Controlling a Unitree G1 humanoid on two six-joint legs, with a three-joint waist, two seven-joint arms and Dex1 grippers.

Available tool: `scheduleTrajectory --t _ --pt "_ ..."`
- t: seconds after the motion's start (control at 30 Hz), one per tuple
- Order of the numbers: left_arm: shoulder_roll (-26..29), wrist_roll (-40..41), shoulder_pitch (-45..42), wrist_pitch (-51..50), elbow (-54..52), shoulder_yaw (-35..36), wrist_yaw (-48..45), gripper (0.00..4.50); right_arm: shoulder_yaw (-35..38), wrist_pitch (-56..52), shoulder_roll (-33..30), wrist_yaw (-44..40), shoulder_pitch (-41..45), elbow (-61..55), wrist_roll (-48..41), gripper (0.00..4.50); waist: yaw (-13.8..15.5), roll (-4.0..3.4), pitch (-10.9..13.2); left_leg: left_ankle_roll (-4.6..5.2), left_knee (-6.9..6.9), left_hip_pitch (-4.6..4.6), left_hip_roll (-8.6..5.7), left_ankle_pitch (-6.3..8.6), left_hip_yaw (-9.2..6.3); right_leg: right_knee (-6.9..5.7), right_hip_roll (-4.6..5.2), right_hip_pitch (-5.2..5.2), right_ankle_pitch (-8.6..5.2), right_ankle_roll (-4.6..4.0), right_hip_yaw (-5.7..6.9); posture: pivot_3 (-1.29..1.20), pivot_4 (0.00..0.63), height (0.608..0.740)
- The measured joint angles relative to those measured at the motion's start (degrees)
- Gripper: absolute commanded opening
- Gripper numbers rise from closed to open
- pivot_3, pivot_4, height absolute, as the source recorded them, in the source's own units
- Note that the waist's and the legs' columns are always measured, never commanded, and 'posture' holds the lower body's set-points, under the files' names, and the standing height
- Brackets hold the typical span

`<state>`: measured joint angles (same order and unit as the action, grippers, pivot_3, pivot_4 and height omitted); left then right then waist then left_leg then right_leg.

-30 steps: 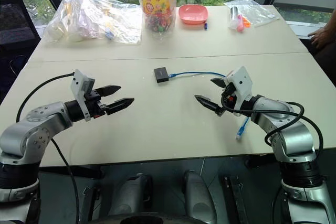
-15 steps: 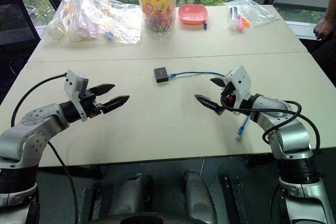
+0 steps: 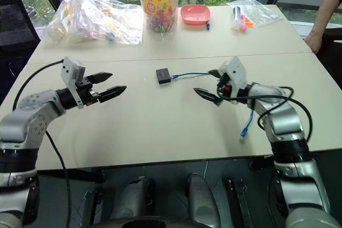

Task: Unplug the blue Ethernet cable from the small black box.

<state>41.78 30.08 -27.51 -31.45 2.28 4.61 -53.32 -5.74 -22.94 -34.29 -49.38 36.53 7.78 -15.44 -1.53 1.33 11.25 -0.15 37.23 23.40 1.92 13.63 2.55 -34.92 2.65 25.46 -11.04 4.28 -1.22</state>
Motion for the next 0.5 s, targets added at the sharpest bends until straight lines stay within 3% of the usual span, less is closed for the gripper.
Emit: scheduleTrajectory --t 0.13,0.23,0.33,0.4,0.5 --pt "3.7 -1.5 -6.6 2.2 6.6 -2.6 -10.2 4.48 -5.8 8.2 6.3 -3.1 15.1 19.8 6.1 4.5 -1.0 -0.01 0.0 0.01 -0.12 0.02 0.01 -0.01 -0.01 -0.04 0.0 0.03 -0.02 0.03 0.01 0.0 0.15 0.74" --pt "5.2 -2.1 -7.0 2.0 8.8 -3.0 -14.0 4.48 -7.5 14.5 9.4 -5.8 23.9 39.6 10.3 4.5 -1.1 0.0 0.0 0.03 -0.21 0.09 0.01 0.01 0.01 -0.11 0.02 0.09 -0.1 0.24 0.0 0.0 0.15 0.74" --pt "5.5 -1.4 -6.8 0.7 8.6 -1.7 -14.7 4.48 -9.6 19.7 12.6 -7.4 29.4 54.5 15.1 4.5 -1.0 0.0 0.0 0.04 -0.21 0.47 0.0 0.02 0.01 -0.2 0.06 0.46 -0.03 0.48 0.01 0.0 0.15 0.74" --pt "5.4 -0.3 -6.4 -0.3 7.5 0.2 -13.7 4.48 -9.8 21.9 14.2 -7.2 31.2 60.4 17.2 4.5 -1.0 0.0 0.0 0.01 -0.1 1.02 -0.01 0.0 0.0 -0.3 0.08 1.04 0.01 0.51 0.0 0.0 0.15 0.74" --pt "5.0 1.2 -3.7 -2.0 4.3 3.1 -11.3 4.48 -9.3 24.1 16.1 -4.5 33.1 66.1 19.3 4.5 -1.1 0.0 0.0 -0.01 -0.1 1.01 -0.02 -0.01 0.02 -0.32 0.13 1.05 0.02 0.51 -0.02 0.0 0.15 0.74"
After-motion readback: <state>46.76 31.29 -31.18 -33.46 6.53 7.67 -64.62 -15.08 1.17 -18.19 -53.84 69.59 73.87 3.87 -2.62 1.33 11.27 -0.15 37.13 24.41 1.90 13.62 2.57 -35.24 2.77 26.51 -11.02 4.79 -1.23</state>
